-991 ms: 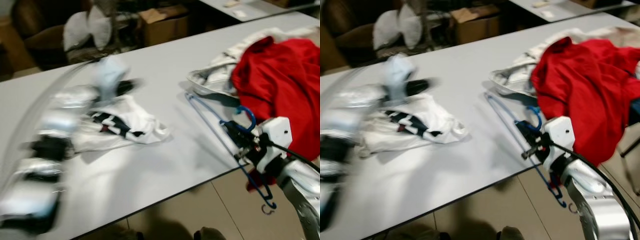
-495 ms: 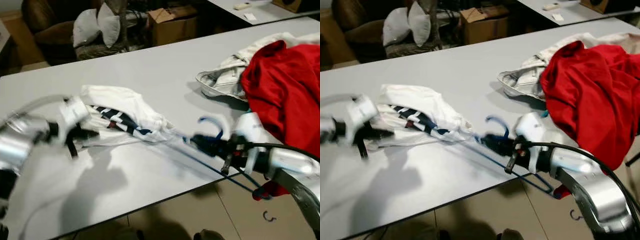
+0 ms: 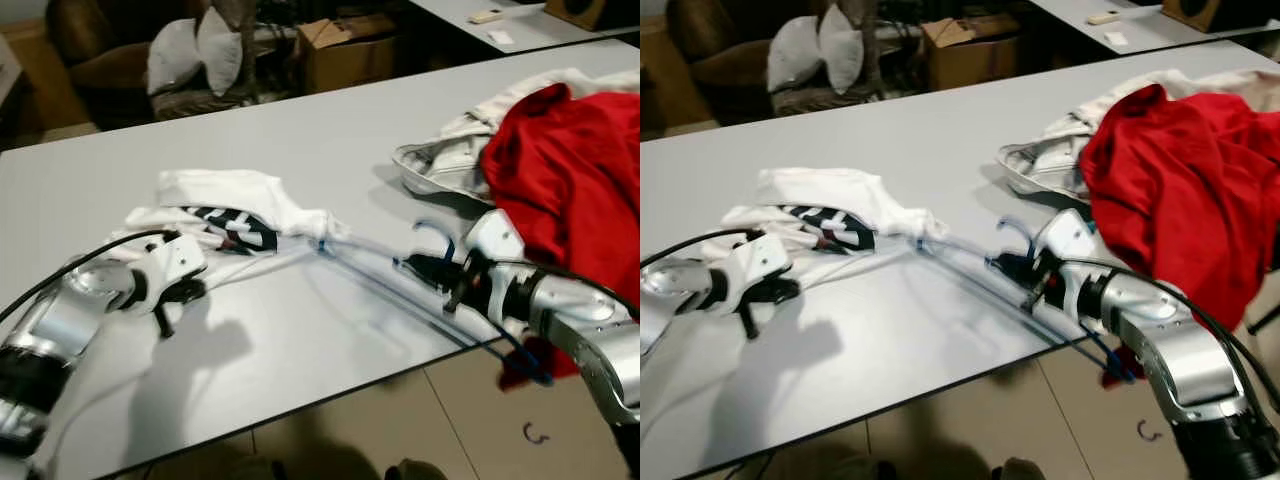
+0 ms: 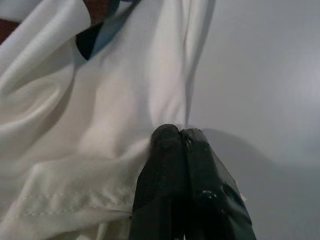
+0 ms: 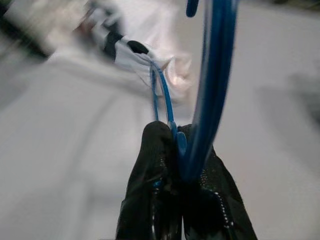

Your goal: Hang hanger

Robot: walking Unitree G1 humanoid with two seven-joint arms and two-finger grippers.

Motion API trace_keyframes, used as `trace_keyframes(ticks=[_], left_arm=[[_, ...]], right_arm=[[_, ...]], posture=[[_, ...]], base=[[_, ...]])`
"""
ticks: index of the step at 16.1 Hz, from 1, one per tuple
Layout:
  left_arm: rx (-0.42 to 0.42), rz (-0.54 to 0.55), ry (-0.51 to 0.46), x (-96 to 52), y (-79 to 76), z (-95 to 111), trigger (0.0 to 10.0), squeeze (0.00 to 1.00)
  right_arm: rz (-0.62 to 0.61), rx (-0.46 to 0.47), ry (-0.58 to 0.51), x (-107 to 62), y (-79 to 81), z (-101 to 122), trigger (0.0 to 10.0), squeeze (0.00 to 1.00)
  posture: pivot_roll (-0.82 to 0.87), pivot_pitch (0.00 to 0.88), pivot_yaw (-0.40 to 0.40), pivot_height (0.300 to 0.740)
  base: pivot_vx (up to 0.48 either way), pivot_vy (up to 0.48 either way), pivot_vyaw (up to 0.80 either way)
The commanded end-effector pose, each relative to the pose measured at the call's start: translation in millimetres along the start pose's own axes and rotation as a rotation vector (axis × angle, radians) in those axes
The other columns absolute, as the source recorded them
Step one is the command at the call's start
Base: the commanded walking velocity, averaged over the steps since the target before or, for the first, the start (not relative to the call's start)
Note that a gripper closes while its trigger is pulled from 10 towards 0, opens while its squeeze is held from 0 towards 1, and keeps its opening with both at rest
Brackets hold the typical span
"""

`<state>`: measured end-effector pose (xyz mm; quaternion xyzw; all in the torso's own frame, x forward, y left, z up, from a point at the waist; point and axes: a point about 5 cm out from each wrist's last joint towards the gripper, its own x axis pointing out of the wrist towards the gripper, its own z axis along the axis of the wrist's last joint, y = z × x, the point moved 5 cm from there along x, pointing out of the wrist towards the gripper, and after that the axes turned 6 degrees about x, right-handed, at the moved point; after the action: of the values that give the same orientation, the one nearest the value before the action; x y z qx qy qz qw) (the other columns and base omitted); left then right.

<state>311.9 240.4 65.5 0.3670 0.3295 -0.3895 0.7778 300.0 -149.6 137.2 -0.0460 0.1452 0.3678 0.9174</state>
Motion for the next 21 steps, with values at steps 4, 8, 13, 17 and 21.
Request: trace_keyframes(ticks=[4,8,13,17,21], left_arm=[[-0.097,-0.05,0.138,-15.9,-10.9,-48,10.0,0.0],[-0.105,0.105,0.082,-38.7,22.2,-43,10.0,0.0],[-0.058,0.622,0.122,-68.5,105.3,-29,10.0,0.0],[-0.202,0.656,-0.124,-36.8,113.5,34,10.0,0.0],[-0.237,0.289,0.004,3.2,58.5,27,10.0,0.0]], right_arm=[[-0.241,0.047,-0.078,-20.6,-44.9,9,10.0,0.0],[-0.261,0.052,-0.096,-33.6,-47.1,7,10.0,0.0],[-0.252,0.064,-0.129,-38.0,-39.5,8,10.0,0.0],[-0.22,0.058,-0.145,-27.7,-27.9,10,10.0,0.0],[-0.149,0.033,-0.127,-12.4,-16.5,10,10.0,0.0]], posture=[[-0.11,0.0,0.063,0.74],[-0.12,0.0,0.063,0.74],[-0.13,0.0,0.075,0.74],[-0.16,0.0,0.1,0.74],[-0.16,0.0,0.107,0.74]], base=[[0.0,0.0,0.0],[0.0,0.0,0.0],[0.0,0.0,0.0],[0.0,0.0,0.0],[0.0,0.0,0.0]])
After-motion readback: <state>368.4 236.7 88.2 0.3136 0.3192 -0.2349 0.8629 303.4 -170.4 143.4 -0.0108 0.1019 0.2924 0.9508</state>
